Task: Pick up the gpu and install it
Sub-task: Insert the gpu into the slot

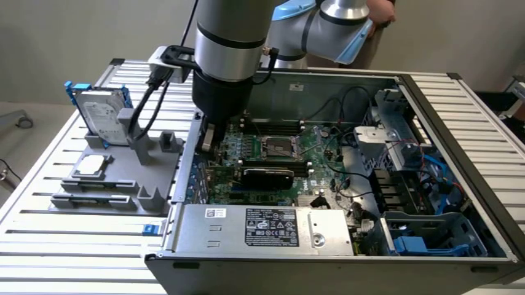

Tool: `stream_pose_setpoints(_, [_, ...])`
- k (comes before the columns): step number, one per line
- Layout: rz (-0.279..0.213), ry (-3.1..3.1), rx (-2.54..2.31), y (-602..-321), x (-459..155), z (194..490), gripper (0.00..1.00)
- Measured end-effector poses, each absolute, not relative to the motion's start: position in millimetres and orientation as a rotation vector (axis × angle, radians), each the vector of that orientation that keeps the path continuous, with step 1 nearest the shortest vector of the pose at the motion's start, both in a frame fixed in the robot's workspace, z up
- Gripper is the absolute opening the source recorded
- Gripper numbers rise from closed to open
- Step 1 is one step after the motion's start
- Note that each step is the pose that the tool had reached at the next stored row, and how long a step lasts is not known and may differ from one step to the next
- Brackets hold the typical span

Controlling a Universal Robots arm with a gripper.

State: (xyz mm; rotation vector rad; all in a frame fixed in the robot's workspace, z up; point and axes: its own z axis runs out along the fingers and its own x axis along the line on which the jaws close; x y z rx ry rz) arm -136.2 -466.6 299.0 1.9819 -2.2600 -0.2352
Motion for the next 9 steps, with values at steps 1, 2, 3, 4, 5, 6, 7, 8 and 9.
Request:
stream_pose_setpoints(1, [-0.236, -2.262, 1.981, -466.2, -136.2, 298.7, 0.11])
stream_pose_setpoints(2, [-0.237, -2.263, 1.980, -465.9, -136.2, 298.5, 0.11])
stream_pose_setpoints(3, [-0.237, -2.265, 1.978, -465.5, -136.2, 298.3, 0.11])
stream_pose_setpoints(4, [-0.238, -2.266, 1.977, -465.0, -136.2, 298.0, 0.11])
stream_pose_setpoints(5, [-0.239, -2.267, 1.976, -464.6, -136.2, 297.8, 0.11])
stream_pose_setpoints(6, [-0.239, -2.268, 1.976, -464.1, -136.1, 297.6, 0.11])
stream_pose_setpoints(7, [-0.240, -2.269, 1.975, -463.7, -136.1, 297.4, 0.11])
stream_pose_setpoints(8, [-0.240, -2.270, 1.975, -463.5, -136.1, 297.3, 0.11])
stream_pose_setpoints(9, [-0.240, -2.270, 1.975, -463.4, -136.1, 297.3, 0.11])
